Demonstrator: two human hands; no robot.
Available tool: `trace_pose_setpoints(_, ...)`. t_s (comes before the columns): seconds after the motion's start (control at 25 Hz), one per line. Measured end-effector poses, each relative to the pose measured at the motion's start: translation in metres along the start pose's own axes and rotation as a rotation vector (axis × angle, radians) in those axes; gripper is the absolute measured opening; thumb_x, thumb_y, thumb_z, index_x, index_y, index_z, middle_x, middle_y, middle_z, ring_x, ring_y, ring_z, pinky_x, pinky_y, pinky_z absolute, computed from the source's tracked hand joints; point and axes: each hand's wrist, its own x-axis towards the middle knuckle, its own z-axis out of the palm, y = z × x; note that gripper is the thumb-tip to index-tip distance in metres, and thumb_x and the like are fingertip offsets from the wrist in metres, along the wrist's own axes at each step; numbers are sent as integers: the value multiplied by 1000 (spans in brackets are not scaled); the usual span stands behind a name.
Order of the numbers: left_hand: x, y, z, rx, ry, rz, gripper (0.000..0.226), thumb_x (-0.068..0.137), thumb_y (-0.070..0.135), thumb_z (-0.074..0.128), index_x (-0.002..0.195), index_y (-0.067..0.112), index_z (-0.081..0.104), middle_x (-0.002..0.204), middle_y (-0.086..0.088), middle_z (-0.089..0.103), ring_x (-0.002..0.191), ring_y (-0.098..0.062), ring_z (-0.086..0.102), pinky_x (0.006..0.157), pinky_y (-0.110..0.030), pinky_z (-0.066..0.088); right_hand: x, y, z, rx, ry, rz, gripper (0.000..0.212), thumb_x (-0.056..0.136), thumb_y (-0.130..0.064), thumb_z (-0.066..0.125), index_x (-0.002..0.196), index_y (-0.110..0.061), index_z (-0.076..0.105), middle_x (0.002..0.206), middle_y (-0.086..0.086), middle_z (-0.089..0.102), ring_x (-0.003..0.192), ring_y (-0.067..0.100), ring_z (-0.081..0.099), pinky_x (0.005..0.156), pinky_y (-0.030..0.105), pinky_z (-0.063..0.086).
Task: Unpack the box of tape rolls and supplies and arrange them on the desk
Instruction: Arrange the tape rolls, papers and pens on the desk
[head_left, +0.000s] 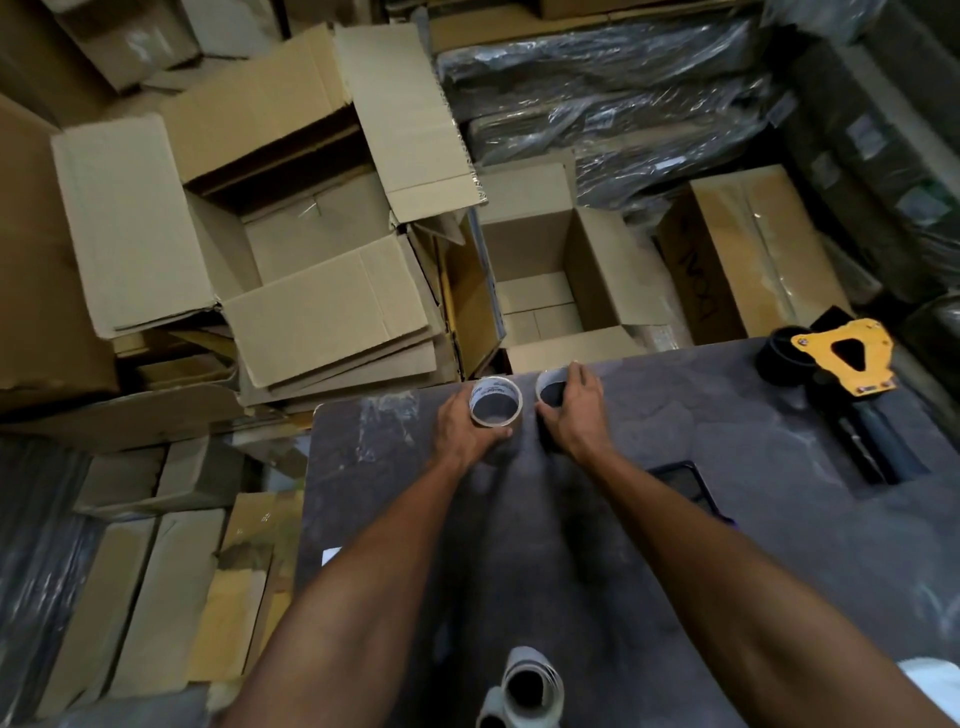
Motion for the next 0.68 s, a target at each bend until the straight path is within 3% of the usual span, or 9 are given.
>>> trace_pose_setpoints(0.12,-11,-1,0,-14,18,46,89,44,57,83,126,29,61,118,5,69,109,-14,64,95,-37,54,-8,0,3,24,6,14,86,87,-40,68,152,-5,23,156,14,26,141,32,28,118,40,28)
trace_pose_setpoints(0.24,-31,-7,-2,-53,13,110,85,49,46,89,126,23,62,121,4,69,109,-12,64,96,-31,53,-25,-1,8,13,-21,-5,92,80,-44,72,151,-9,25,154,11,28,135,31,34,113,42,36)
trace_pose_setpoints(0.48,-79,-24,-20,-79,-14,199,73,55,42,91,120,27,62,115,12,67,102,-5,62,91,-24,53,-74,9,3,-73,-109,-103,97,69,-31,82,148,-10,28,151,10,32,134,29,39,112,39,38)
trace_pose_setpoints(0.68,-121,-42,-26,-48,-53,221,77,54,51,90,122,26,63,114,9,69,101,-4,64,90,-28,56,-129,20,1,-155,-124,-213,88,72,-34,75,143,-8,31,143,13,37,124,33,46,104,38,41)
